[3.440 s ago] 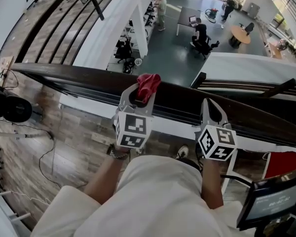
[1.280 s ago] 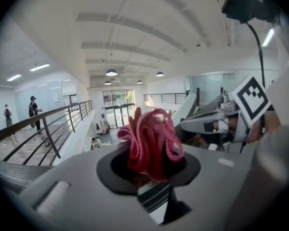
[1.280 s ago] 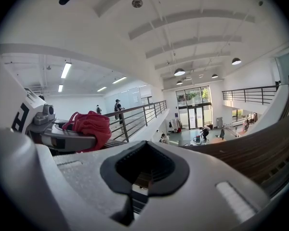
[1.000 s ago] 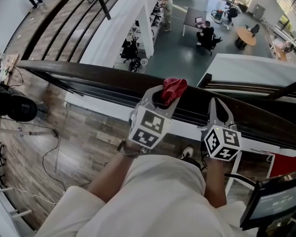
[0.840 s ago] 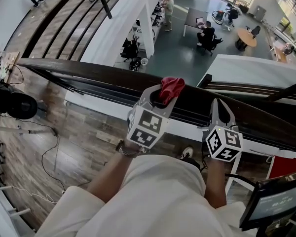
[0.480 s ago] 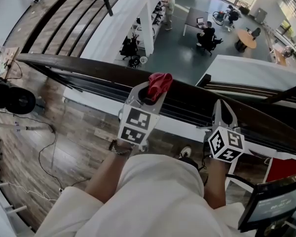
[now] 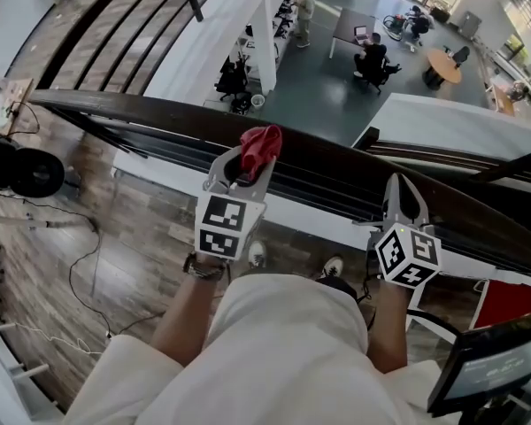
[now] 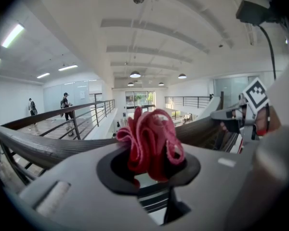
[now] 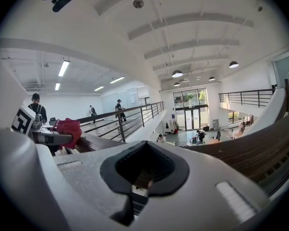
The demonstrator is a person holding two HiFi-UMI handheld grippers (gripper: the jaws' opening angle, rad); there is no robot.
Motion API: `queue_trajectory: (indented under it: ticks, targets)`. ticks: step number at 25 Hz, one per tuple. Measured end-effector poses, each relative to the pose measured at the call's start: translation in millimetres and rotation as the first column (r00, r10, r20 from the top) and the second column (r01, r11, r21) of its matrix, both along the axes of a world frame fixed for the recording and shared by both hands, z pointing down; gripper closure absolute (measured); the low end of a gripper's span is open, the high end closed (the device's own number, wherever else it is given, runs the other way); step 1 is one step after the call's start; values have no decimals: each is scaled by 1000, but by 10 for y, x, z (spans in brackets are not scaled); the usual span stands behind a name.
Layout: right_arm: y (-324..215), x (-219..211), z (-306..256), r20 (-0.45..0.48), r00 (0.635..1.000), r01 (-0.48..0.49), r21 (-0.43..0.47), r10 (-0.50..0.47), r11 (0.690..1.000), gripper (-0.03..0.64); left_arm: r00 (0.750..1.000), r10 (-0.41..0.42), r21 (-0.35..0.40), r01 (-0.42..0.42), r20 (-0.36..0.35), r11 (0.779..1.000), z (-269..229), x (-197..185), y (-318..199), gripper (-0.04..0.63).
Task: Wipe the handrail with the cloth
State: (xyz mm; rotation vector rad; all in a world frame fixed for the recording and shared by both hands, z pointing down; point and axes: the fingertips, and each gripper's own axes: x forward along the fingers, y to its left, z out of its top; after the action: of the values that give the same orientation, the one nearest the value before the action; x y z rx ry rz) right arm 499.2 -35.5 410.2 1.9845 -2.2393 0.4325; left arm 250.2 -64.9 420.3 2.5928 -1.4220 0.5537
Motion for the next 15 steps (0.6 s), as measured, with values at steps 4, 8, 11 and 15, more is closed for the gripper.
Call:
queue_trajectory:
  ticks: [4, 8, 11, 15]
  targets:
    - [-11, -24, -17, 4, 1000, 16, 1, -16, 1000, 614, 999, -37, -12, 37, 2, 999, 66, -50, 43, 463]
    - [-17, -37, 2, 0, 999, 40, -10, -40, 999, 614, 998, -68, -27, 68, -4, 997, 137, -42, 69, 464]
    - [-8, -90, 18, -2, 998, 71, -16, -71, 997, 614, 997, -80, -32, 80, 1, 996, 189, -57, 79, 465]
    - [17, -128, 13, -31, 991, 126, -7, -127, 992, 614, 996, -86, -32, 86, 3, 996, 227, 5, 97, 465]
